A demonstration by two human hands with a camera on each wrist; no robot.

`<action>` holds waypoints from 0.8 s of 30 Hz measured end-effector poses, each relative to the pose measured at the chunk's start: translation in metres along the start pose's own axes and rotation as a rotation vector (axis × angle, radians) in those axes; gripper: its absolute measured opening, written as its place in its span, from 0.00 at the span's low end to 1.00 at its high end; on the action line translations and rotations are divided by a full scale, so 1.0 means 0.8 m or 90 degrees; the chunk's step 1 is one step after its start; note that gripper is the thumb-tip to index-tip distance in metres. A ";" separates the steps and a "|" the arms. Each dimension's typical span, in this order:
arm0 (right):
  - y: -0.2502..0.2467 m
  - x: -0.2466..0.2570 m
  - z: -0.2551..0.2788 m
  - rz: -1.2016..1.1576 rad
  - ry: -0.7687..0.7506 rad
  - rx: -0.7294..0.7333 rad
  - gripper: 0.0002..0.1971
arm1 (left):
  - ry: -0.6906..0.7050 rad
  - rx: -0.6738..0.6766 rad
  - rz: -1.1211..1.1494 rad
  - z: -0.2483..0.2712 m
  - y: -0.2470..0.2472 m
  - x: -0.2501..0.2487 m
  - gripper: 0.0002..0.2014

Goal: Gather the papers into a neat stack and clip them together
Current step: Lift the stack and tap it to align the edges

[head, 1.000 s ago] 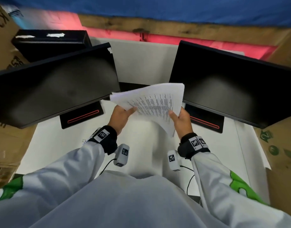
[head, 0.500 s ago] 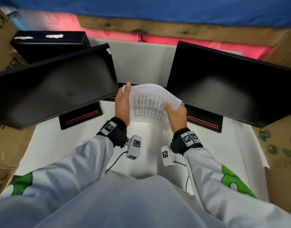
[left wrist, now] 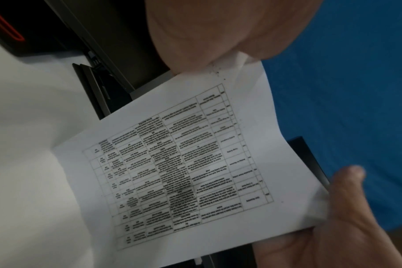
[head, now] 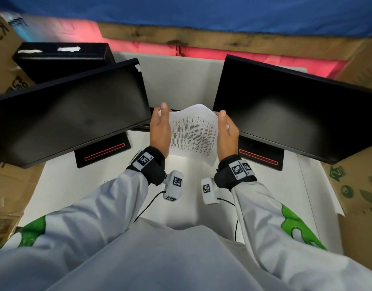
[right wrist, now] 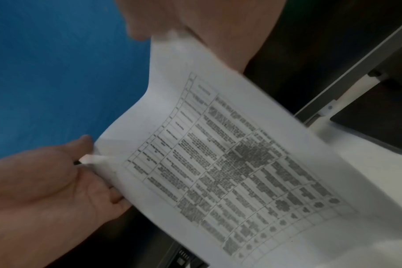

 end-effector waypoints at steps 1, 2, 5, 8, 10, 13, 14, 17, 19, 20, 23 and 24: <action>-0.001 0.001 -0.001 0.031 -0.016 0.042 0.14 | 0.015 0.009 -0.031 -0.001 0.000 0.001 0.17; -0.002 -0.001 -0.001 0.064 -0.025 0.087 0.12 | 0.031 0.024 -0.060 -0.001 0.000 0.001 0.17; -0.005 -0.017 0.000 0.119 0.018 0.130 0.14 | 0.046 0.123 -0.165 -0.001 -0.002 0.006 0.18; -0.011 -0.015 -0.005 0.119 0.040 0.042 0.14 | 0.066 0.160 -0.223 0.001 -0.006 0.006 0.15; -0.017 -0.005 -0.008 0.096 0.024 0.029 0.13 | 0.108 0.123 -0.237 -0.001 -0.012 -0.001 0.10; -0.019 0.001 -0.003 0.100 0.010 0.050 0.10 | 0.112 0.105 -0.196 -0.001 -0.019 -0.001 0.08; -0.016 -0.007 0.000 0.102 0.024 0.053 0.09 | 0.094 0.103 -0.187 0.000 -0.020 0.003 0.09; -0.014 -0.032 0.008 0.092 0.098 0.027 0.14 | 0.061 0.091 -0.182 0.003 -0.021 0.023 0.17; -0.016 -0.036 0.010 0.072 0.104 0.023 0.15 | 0.070 0.086 -0.186 0.004 -0.021 0.026 0.16; -0.016 -0.037 0.012 0.065 0.101 0.024 0.15 | 0.071 0.084 -0.182 0.006 -0.022 0.026 0.15; -0.016 -0.046 0.019 0.068 0.104 0.025 0.15 | 0.055 0.083 -0.171 0.009 -0.023 0.034 0.15; -0.015 -0.049 0.021 0.069 0.105 0.027 0.15 | 0.056 0.085 -0.176 0.010 -0.023 0.036 0.14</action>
Point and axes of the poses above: each hand's wrist, its own z-axis away from the middle knuckle, its own y-axis out of the palm, x = y × z, the point moved 3 cm from there along -z, towards the middle knuckle, and after that the axes turned 3 degrees about x, right-handed, at the moved point
